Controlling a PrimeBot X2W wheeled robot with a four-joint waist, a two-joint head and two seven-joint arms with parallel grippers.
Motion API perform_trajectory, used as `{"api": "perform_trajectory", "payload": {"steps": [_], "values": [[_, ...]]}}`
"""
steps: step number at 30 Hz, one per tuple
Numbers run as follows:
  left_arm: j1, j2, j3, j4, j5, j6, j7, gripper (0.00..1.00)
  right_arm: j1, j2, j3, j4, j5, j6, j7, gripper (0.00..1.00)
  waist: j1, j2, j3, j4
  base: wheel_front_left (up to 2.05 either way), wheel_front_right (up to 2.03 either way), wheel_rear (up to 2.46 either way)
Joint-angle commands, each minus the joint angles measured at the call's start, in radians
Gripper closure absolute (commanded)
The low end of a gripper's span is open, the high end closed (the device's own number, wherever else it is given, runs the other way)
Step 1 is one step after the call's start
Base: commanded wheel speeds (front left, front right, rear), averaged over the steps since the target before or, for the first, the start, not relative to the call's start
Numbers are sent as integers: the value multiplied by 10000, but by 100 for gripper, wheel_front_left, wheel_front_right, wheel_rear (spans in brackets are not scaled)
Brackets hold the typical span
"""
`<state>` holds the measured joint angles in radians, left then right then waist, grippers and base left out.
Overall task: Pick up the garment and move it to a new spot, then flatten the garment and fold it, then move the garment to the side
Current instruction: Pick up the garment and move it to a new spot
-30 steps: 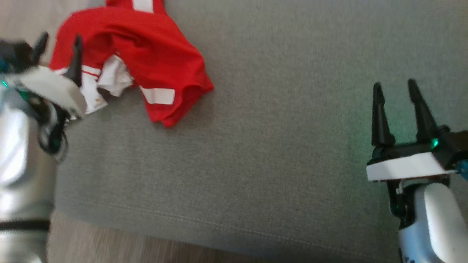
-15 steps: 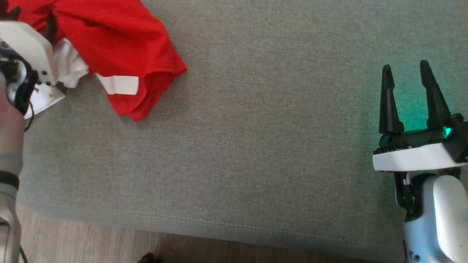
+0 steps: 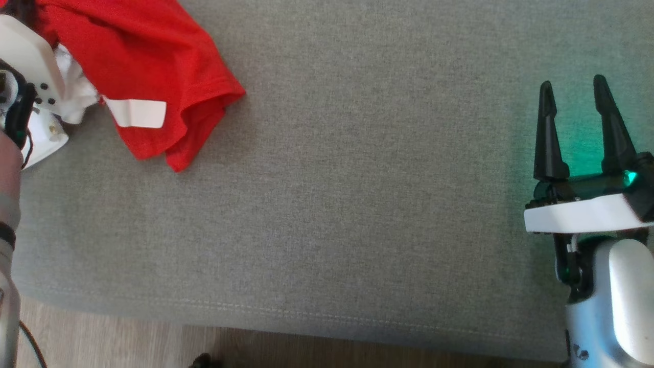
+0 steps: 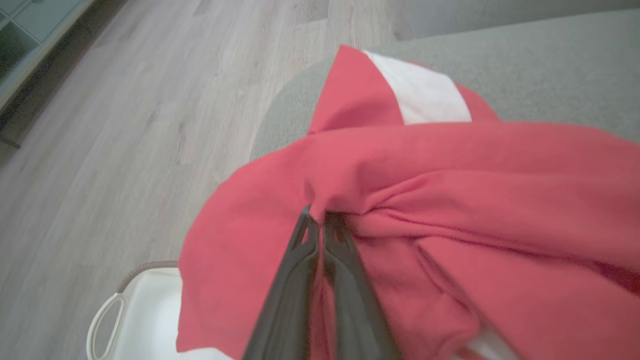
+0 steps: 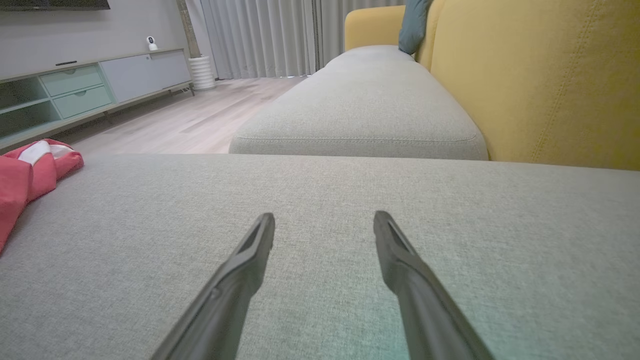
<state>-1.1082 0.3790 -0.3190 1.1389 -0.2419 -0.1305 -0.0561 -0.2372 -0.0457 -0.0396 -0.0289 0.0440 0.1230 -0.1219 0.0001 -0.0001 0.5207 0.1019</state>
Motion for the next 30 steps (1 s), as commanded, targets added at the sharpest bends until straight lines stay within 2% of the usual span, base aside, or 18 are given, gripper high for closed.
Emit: {"api": "perform_trajectory", "payload": {"steps": [1,8,12,15,18,23,30], "values": [[-402,637,172,-142,-61,92,-287,100,-20,-45,192,-219,27,77,-30,0,-1,1,-189,31,0,0,0],[-342,719,87,40,-32,194,-1480,100,144,-45,287,427,315,77,-314,0,-1,1,-1424,208,0,0,0],[-258,789,27,-473,35,271,-1909,100,296,-45,340,878,558,77,-500,0,-1,1,-2287,307,0,0,0],[-133,794,53,-1457,32,267,-2033,100,450,-45,334,1211,751,77,-624,0,-1,1,-2922,384,0,0,0],[122,765,174,-3008,33,355,-2050,100,571,-45,350,1524,922,77,-739,0,-1,1,-3482,390,0,0,0],[823,535,171,-5191,-66,443,-2032,100,668,-45,445,1975,1219,77,-942,0,-1,1,-4296,181,0,0,0],[1430,101,-131,-7793,-243,818,-726,100,451,-45,611,2135,1203,77,-1099,0,-1,1,-4809,-588,0,0,0]]}}
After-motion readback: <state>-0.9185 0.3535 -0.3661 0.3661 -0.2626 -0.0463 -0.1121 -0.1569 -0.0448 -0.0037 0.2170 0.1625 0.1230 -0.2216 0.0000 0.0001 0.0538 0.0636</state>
